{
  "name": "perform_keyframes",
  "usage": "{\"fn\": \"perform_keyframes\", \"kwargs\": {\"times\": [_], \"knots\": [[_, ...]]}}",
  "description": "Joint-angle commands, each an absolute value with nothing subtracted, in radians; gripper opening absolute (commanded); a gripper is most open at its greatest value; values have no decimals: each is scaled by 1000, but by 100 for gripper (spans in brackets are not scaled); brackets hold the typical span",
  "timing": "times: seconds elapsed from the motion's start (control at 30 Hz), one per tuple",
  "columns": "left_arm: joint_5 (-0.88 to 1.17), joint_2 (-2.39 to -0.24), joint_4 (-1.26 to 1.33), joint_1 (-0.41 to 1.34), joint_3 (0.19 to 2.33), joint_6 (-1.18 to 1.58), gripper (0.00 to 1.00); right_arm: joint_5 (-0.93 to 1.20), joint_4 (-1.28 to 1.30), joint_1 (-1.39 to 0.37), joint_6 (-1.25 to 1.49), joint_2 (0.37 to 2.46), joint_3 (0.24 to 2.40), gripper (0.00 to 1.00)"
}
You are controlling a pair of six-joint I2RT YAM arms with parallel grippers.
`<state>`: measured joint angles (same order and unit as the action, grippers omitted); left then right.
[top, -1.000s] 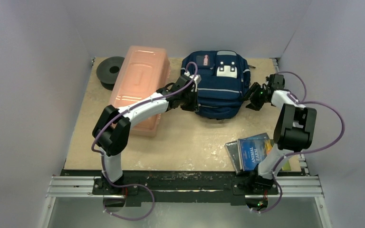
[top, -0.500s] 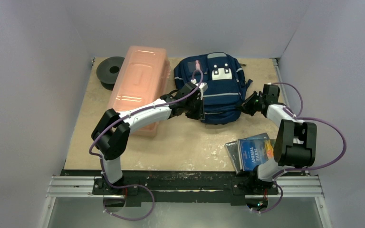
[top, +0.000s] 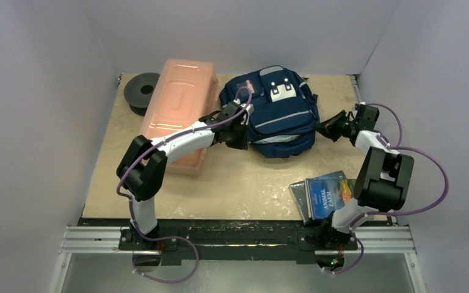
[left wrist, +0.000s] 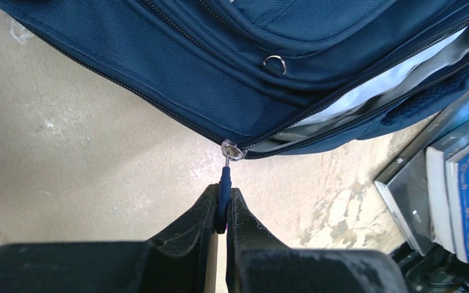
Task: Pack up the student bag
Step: Unzip the student bag at the center of the board.
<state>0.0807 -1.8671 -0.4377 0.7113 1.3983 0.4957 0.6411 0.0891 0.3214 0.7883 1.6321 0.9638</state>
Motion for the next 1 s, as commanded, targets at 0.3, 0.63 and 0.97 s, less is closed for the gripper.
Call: {"fn": "perform_keyframes", "kwargs": {"times": [0.3,0.63,0.97], "knots": [[51,-1811,-682,696,1555,371,35,642,120,343,679,1617,1134,0],[270,-1802,-409,836,1743,295,74,418,456,204,437,1487,1227,16],[446,-1658,-325,887,1541,544,74,-272,841,284,622,1173,1168,99]]}}
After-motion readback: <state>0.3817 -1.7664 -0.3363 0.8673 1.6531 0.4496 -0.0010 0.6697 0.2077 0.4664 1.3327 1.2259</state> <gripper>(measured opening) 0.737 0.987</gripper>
